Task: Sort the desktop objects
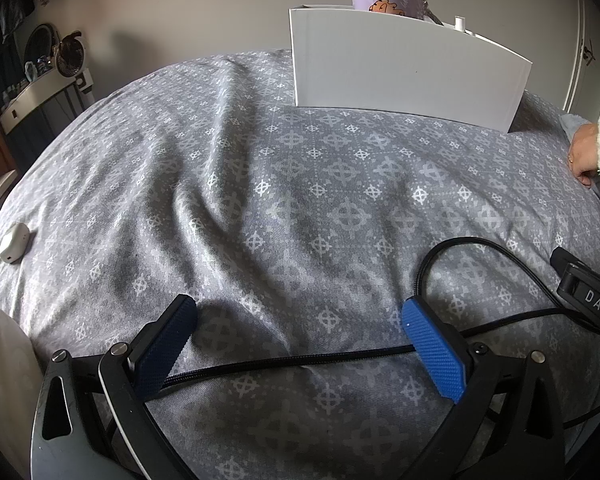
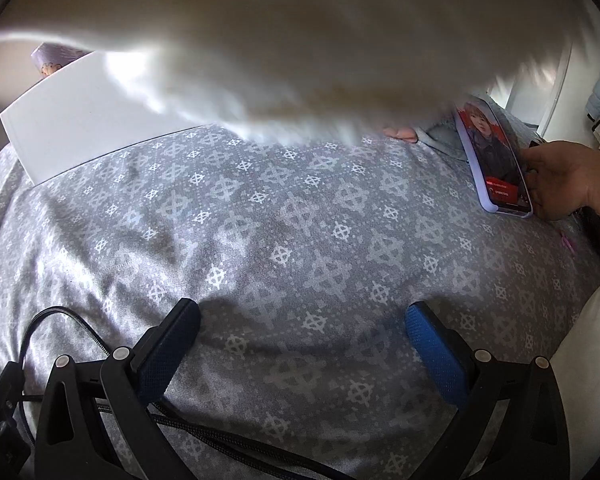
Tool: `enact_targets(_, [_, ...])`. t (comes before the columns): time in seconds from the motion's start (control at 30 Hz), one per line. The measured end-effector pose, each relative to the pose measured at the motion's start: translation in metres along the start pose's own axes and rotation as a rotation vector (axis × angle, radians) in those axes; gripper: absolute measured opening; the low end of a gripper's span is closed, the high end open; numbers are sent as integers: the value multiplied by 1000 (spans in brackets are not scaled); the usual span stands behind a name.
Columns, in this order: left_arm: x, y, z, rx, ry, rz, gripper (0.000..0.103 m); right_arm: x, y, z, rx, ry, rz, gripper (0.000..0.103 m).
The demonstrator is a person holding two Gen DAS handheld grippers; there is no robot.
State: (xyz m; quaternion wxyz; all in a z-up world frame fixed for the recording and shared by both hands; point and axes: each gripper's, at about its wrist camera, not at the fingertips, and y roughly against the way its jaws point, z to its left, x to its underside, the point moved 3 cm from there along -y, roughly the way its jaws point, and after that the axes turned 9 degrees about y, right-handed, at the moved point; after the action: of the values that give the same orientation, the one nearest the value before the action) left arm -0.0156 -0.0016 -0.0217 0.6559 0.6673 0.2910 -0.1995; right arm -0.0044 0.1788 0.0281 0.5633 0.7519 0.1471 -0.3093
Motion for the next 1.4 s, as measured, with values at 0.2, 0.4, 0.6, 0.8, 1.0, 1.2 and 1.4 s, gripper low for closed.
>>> enact_targets(0.2, [0,0,0,0,0,0,103,-5,-2,7,1,2,-1,103])
enact_targets(0.4, [0,0,0,1,-1,0,103,-10,-4,14,2,3,-1,103])
enact_targets(0.6, [0,0,0,1,-1,0,103,-13,-6,18,1,2,-1,103])
enact_targets(0.8, [0,0,0,1,-1,0,103,-11,-5,16,0,1,-2,103])
enact_targets(1.0, [0,0,0,1,-1,0,103,-12,-6,17,-1,0,-2,103])
enact_targets(1.2, [0,0,0,2,-1,0,103,-14,-7,20,-1,0,-1,103])
enact_targets(1.4, [0,0,0,2,-1,0,103,-14,-8,20,2,2,-3,103])
